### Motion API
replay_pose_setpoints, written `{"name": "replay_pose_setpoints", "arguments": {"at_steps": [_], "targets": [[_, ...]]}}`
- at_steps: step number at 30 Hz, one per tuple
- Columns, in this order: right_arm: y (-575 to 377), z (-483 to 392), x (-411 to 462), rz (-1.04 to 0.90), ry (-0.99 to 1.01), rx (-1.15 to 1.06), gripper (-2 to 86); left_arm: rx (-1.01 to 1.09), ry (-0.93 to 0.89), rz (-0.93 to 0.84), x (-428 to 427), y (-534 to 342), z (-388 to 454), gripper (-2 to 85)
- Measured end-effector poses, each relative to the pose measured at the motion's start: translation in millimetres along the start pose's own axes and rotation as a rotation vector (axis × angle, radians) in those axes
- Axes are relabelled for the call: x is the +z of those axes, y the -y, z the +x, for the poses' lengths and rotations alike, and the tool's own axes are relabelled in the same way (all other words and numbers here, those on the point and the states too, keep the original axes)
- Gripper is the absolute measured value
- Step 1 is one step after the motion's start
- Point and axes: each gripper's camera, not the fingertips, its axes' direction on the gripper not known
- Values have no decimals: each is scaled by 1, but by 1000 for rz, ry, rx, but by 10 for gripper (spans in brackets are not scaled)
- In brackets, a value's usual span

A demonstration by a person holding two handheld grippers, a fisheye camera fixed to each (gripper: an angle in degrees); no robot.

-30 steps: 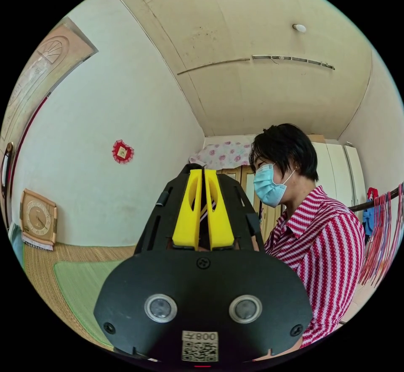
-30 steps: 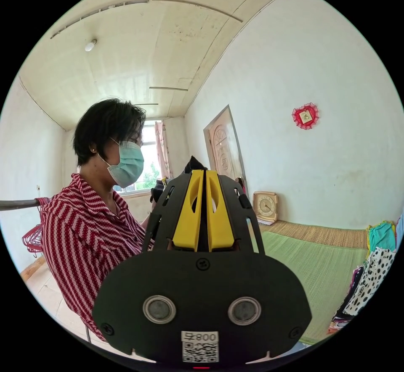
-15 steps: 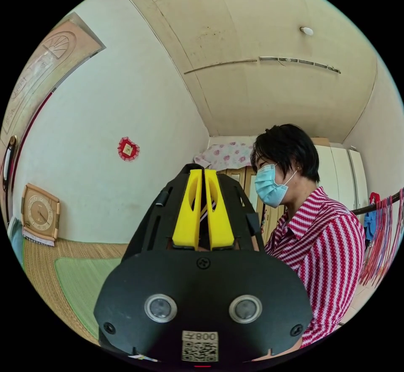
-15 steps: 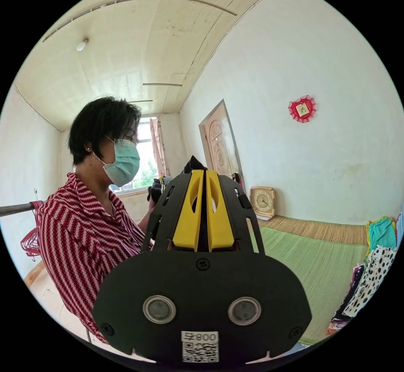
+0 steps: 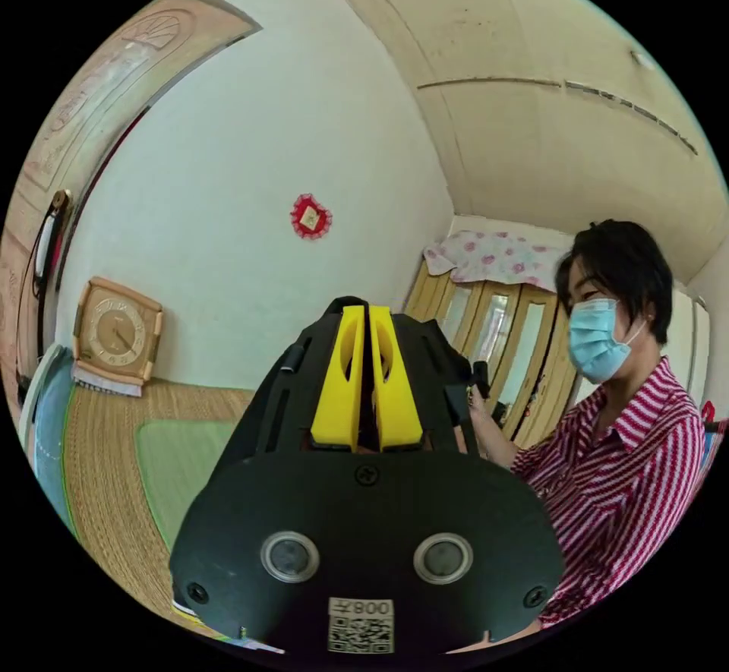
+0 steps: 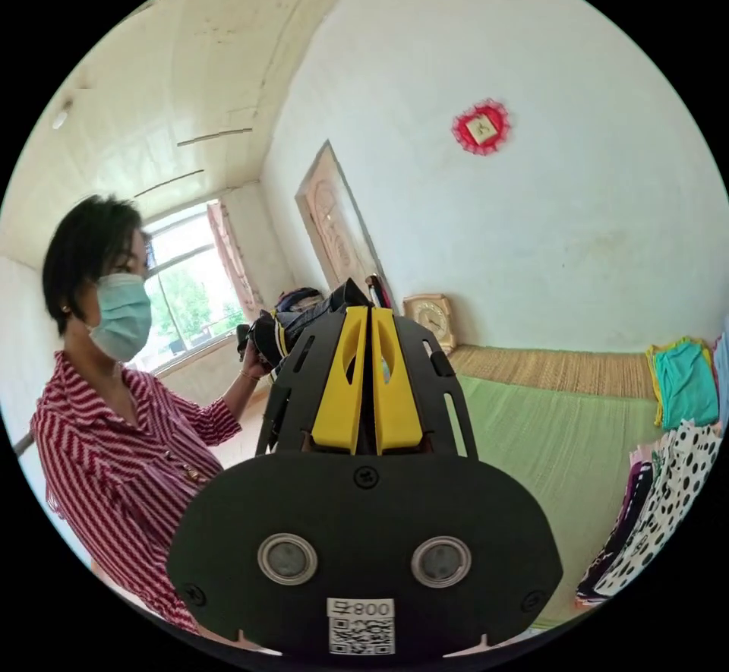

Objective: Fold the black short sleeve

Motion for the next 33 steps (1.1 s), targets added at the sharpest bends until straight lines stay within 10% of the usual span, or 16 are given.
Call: {"name": "replay_pose_setpoints", "arguments": {"at_steps": [13,26,33], "targets": [[-153,367,212,-302,-183,785,14,-694,330,-503,198,-17,-232,67],[-214,273,454,-984,-535,258,98,-755,417,-656,246,82,-199,65],[-212,267,462,-984,-598,246,40,-753,403,-653,273,152,-172,57]]}}
